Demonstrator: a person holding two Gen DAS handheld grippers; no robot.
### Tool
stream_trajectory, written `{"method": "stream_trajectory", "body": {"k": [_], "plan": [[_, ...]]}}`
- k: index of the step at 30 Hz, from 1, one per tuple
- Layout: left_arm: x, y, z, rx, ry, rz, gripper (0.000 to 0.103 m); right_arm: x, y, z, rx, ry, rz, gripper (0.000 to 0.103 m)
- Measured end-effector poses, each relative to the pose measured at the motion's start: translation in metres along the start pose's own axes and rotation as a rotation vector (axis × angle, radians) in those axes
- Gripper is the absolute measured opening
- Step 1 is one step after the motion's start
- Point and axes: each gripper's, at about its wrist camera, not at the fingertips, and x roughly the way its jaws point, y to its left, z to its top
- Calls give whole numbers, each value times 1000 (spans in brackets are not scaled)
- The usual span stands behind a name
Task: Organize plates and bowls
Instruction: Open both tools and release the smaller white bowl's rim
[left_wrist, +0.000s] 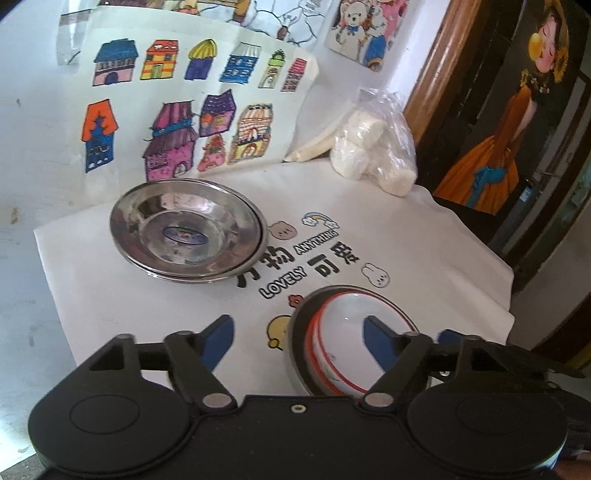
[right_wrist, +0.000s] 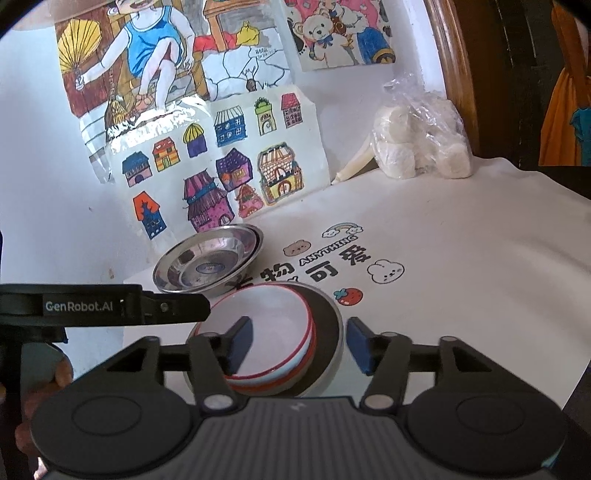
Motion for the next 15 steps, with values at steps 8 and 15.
{"method": "stream_trajectory", "body": {"k": [8,15], "plan": [[1,10,0,-36,-22,39,102,-4,-7,-1,20,-27,7,102],[7,21,-1,-68,5,76,102,-6,-15,-1,26,-42,-10,103]]}}
